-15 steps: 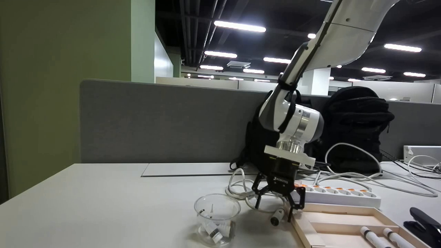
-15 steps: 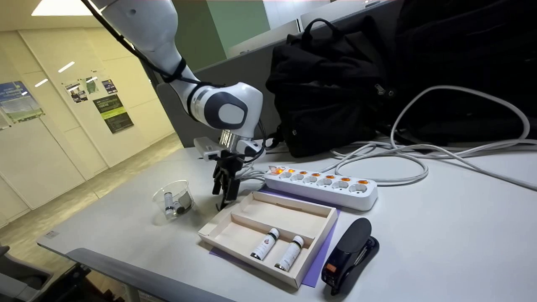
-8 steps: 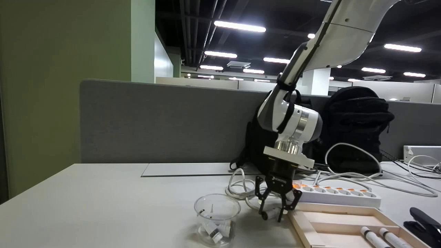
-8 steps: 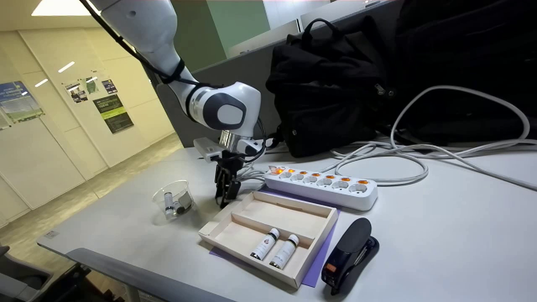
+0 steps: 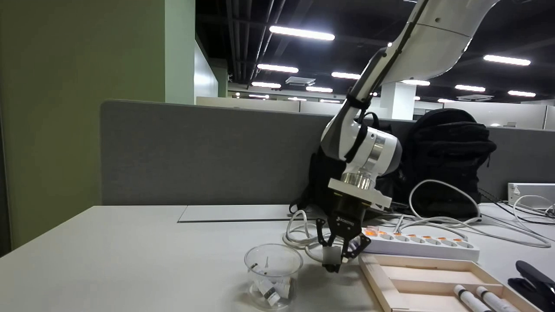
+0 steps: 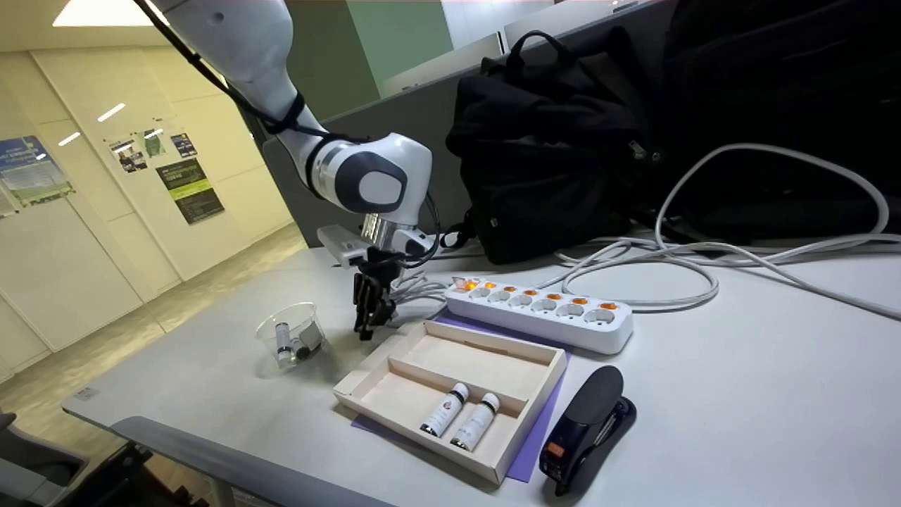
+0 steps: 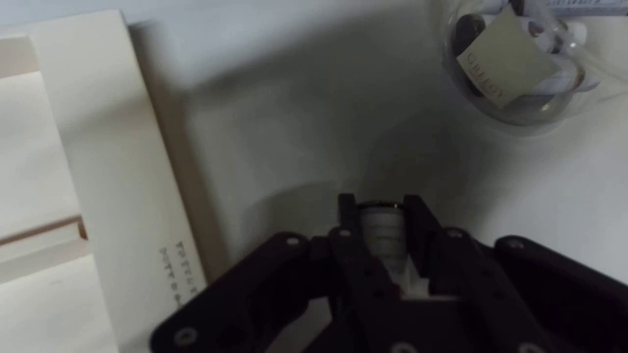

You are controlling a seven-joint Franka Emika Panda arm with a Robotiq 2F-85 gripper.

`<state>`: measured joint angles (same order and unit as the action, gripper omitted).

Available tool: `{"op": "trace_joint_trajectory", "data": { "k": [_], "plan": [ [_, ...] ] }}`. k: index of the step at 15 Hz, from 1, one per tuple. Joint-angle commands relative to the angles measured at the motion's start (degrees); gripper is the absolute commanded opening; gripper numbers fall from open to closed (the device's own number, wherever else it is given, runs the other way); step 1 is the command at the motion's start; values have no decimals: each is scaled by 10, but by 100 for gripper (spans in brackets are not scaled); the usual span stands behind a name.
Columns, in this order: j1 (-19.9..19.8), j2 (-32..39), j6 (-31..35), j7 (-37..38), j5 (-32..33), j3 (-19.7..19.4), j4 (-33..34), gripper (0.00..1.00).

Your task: Take two bottles from the table and put them on the tray

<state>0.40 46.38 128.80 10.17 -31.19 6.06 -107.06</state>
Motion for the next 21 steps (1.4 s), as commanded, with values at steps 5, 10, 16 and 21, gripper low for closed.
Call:
{"op": "trace_joint_trajectory", "data": {
  "k": [5,10,16,21],
  "plan": [
    [-44,-107,-55,-93,-49,34,-91,7],
    [-67,-162,-116,-161,-42,-2,-149,7],
    [-88,-143,-217,-165,38,-65,-126,7],
    [-91,-110,-291,-162,124,-90,-90,7]
  ]
}}
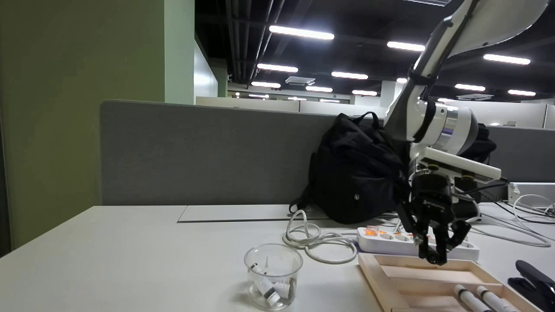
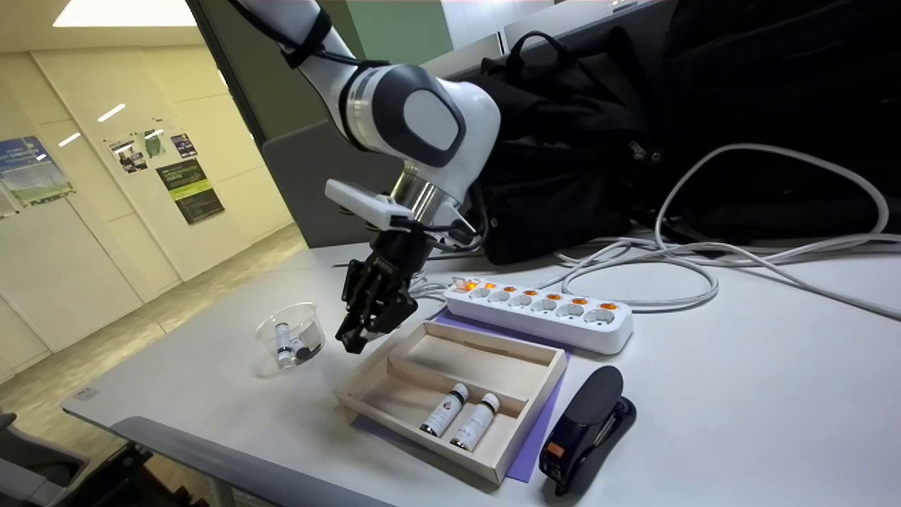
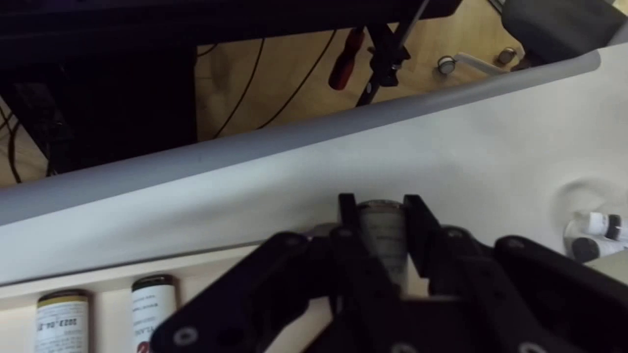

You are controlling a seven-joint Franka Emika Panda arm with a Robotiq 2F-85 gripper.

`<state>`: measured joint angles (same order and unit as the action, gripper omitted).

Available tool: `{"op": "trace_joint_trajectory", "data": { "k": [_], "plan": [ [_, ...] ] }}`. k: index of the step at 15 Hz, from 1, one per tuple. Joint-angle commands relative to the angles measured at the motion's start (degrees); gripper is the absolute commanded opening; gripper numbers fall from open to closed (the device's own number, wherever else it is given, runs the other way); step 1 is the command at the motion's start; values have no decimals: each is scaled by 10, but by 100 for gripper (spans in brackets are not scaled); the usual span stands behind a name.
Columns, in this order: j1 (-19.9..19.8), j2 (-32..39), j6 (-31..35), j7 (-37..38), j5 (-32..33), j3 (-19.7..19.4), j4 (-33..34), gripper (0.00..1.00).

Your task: Take two bottles from the table and put them on the tray

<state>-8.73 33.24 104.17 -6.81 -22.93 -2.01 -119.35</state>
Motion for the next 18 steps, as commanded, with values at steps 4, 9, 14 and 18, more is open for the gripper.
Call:
{"op": "trace_joint_trajectory", "data": {
  "k": [4,9,14,18],
  "plan": [
    [8,48,-7,-4,121,-22,52,7],
    [-1,83,-23,-26,160,-13,76,7],
    [-1,106,-56,-34,171,-11,89,7],
    [1,124,-69,-32,179,-12,102,7]
  ]
}}
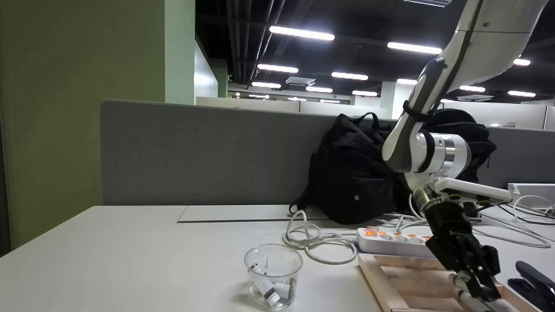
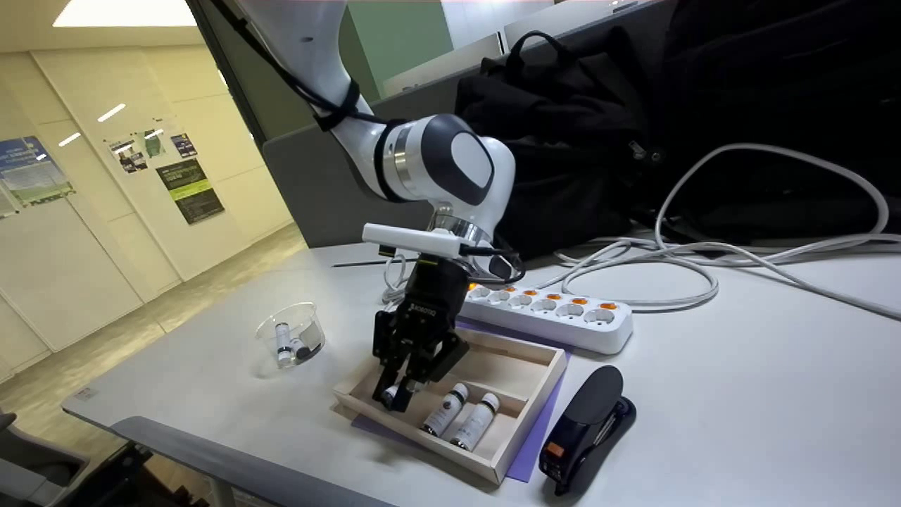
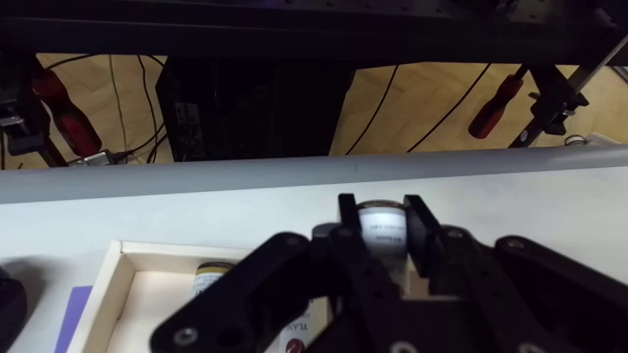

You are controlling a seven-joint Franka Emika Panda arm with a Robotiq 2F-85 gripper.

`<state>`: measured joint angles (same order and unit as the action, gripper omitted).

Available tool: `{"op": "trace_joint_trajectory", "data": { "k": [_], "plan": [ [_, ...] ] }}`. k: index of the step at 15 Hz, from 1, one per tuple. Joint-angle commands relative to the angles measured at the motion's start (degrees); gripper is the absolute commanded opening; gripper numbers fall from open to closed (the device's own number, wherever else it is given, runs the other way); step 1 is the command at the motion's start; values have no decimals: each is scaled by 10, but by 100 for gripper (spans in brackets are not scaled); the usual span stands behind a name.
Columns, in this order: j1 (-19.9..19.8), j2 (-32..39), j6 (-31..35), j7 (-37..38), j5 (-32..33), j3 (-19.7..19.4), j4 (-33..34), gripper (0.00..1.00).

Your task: Take two bottles from the table and put them on the tray

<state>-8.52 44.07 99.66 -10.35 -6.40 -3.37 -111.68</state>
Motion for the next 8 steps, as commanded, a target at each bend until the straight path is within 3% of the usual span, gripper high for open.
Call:
{"op": "trace_joint_trajectory", "data": {
  "k": [1,8],
  "plan": [
    [-2,21,-29,2,15,3,31,7],
    [-4,52,-36,-5,16,8,71,7]
  ]
}}
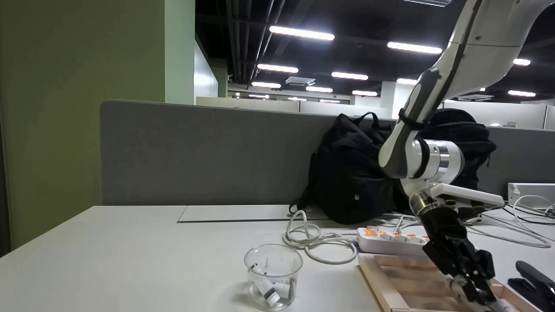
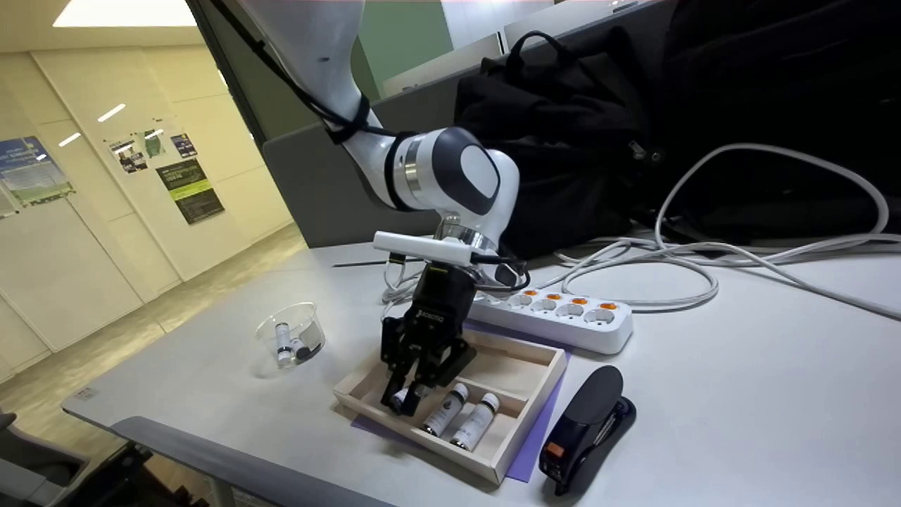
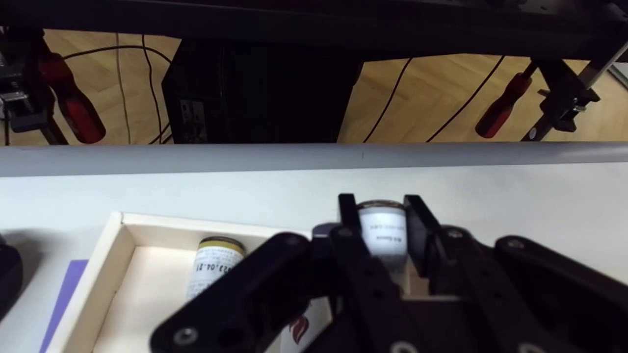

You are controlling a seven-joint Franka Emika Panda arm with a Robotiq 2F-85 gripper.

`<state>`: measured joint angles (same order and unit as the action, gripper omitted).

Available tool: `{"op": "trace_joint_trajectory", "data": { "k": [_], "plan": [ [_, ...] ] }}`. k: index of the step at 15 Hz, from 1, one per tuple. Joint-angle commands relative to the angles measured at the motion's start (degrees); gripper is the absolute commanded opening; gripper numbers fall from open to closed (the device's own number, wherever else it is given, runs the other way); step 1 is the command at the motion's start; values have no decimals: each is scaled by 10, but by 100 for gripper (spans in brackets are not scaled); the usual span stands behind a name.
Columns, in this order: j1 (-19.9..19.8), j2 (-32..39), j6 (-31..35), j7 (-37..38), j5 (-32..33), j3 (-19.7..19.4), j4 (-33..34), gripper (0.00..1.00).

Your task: Take two bottles from the table and put them on the tray

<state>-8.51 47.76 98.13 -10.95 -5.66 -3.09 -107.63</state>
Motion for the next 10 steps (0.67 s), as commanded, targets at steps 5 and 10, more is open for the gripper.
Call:
{"op": "trace_joint_trajectory", "data": {
  "k": [5,10],
  "plan": [
    [1,28,-15,5,12,6,43,7],
    [7,29,-11,8,19,6,44,27]
  ]
}}
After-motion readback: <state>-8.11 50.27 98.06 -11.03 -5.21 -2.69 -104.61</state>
